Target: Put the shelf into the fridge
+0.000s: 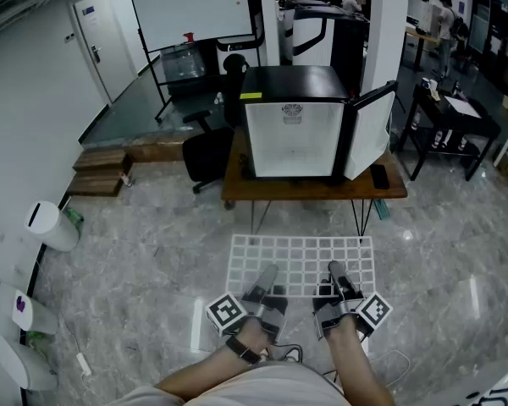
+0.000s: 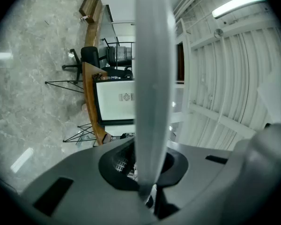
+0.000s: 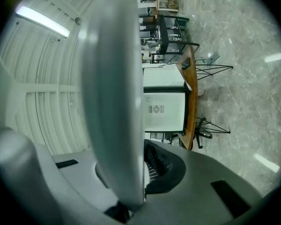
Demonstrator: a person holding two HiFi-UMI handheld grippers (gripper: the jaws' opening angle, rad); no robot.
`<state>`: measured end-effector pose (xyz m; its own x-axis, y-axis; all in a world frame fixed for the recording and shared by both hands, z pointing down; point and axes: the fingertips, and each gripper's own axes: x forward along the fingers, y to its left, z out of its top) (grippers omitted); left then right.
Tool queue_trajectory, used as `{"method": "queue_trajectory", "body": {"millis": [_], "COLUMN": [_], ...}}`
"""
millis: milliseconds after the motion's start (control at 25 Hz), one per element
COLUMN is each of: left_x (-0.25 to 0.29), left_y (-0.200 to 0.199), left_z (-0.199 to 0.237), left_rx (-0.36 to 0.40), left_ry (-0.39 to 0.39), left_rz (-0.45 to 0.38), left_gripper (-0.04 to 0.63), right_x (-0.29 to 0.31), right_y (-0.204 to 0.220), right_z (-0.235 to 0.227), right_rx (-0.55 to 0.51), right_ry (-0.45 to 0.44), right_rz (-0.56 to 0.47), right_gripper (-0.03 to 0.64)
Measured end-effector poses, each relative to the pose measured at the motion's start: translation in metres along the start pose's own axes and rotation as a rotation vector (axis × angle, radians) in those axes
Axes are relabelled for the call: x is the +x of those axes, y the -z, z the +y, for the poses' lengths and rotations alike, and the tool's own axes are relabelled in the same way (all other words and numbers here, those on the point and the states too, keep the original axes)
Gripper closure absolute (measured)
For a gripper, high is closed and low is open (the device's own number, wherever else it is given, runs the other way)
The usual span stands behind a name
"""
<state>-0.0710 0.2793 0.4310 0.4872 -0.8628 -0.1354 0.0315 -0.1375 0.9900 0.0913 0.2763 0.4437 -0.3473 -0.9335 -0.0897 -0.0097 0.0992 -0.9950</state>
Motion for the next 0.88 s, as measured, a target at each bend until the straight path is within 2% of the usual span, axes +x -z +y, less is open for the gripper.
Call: {"method": "queue_trajectory", "body": {"millis": [320, 640, 880], "left_x": [0.0, 0.006, 0.01], "left_y": [0.006, 0.017, 0.023], "left_z": [0.004, -0.005, -0.002], "left_rx": [0.028, 0.014, 0.039], "left_ry": [-0.021, 0.011, 0.007], "left_rz": [0.001, 0.008, -0.006], "left_gripper": [0.569, 0.569, 0.569], "right_x": [-0.004, -0.008, -0.007], "right_y": [-0.007, -0.015, -0.025], "right_z": [0.002, 0.006, 0.004], "right_rx": [-0.006, 0.025, 0.017], "right_ry": [-0.009, -0.031, -0.038], "right_rz": [0.001, -0.005, 0.018], "right_gripper": [0.569, 0.569, 0.569]}}
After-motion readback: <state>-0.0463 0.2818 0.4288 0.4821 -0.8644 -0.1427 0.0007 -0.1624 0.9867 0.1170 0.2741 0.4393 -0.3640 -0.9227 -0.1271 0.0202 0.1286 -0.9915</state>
